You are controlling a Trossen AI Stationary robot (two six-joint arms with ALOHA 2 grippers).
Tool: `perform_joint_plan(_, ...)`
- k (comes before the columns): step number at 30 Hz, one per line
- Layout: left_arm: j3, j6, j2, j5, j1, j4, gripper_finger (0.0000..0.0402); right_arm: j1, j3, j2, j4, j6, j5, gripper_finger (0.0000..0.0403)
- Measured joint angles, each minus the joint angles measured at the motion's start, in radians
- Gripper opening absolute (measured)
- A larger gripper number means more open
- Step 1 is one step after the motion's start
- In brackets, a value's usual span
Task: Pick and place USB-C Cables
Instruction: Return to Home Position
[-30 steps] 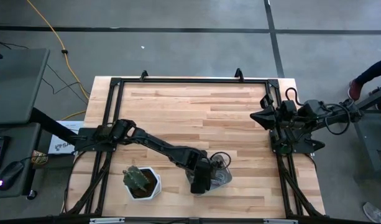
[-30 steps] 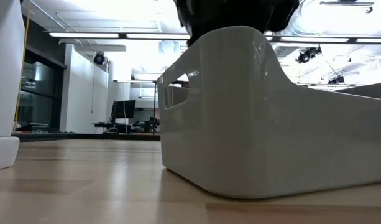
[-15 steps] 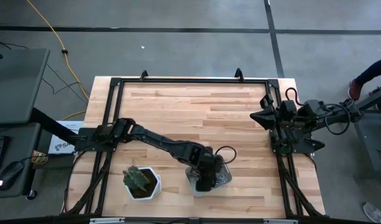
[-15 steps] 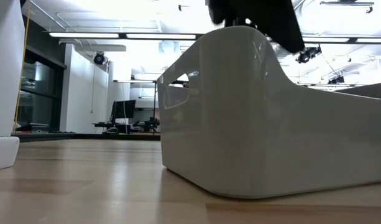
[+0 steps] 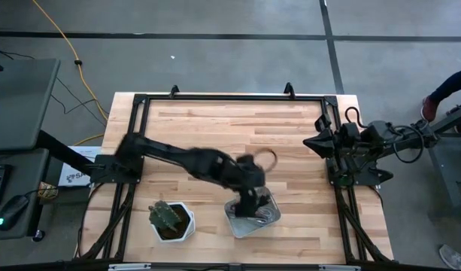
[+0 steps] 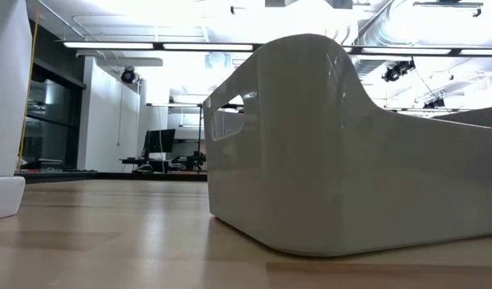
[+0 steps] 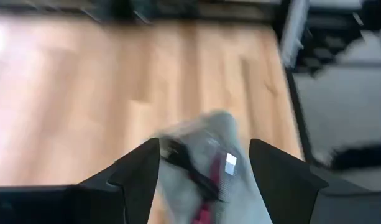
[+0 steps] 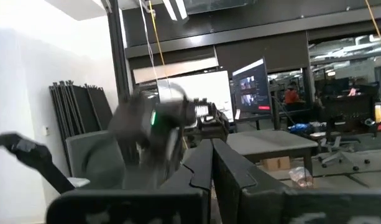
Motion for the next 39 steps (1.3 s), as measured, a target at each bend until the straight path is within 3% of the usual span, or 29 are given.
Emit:
perform_joint_plan(7, -0.001, 0.053, -0.244, -0.262, 0.010, -0.012, 0.0227, 0.000, 0.000, 0.000, 0.000, -0.008, -0.001, 0.0000)
perform_joint_plan(10, -0.004, 0.104, -0.343, -0.304, 0.012, 0.009, 0.0227, 0.000, 0.000, 0.000, 0.000, -0.003, -0.002, 0.0000)
perform_joint_plan(15, -0.167, 0.148, -0.518, -0.207, 0.018, 0.226, 0.0227, 0.000, 0.000, 0.001, -0.003, 0.024, -0.002, 0.0000)
perform_joint_plan(22, -0.682, 0.171, -0.808, -0.148, 0.019, 0.740, 0.0227, 0.000, 0.000, 0.002, -0.003, 0.024, -0.015, 0.0000)
perform_joint_plan(27, -0.978, 0.088, -1.010, -0.129, 0.094, 0.952, 0.0227, 0.000, 0.000, 0.002, -0.004, 0.024, -0.015, 0.0000)
perform_joint_plan(32, -1.132, -0.014, -1.136, 0.001, 0.164, 0.984, 0.0227, 0.000, 0.000, 0.002, -0.012, 0.023, -0.035, 0.0000)
perform_joint_plan(39, -1.171, -0.002, -1.176, 0.018, 0.182, 1.012, 0.0227, 0.000, 0.000, 0.002, -0.032, 0.024, -0.043, 0.0000)
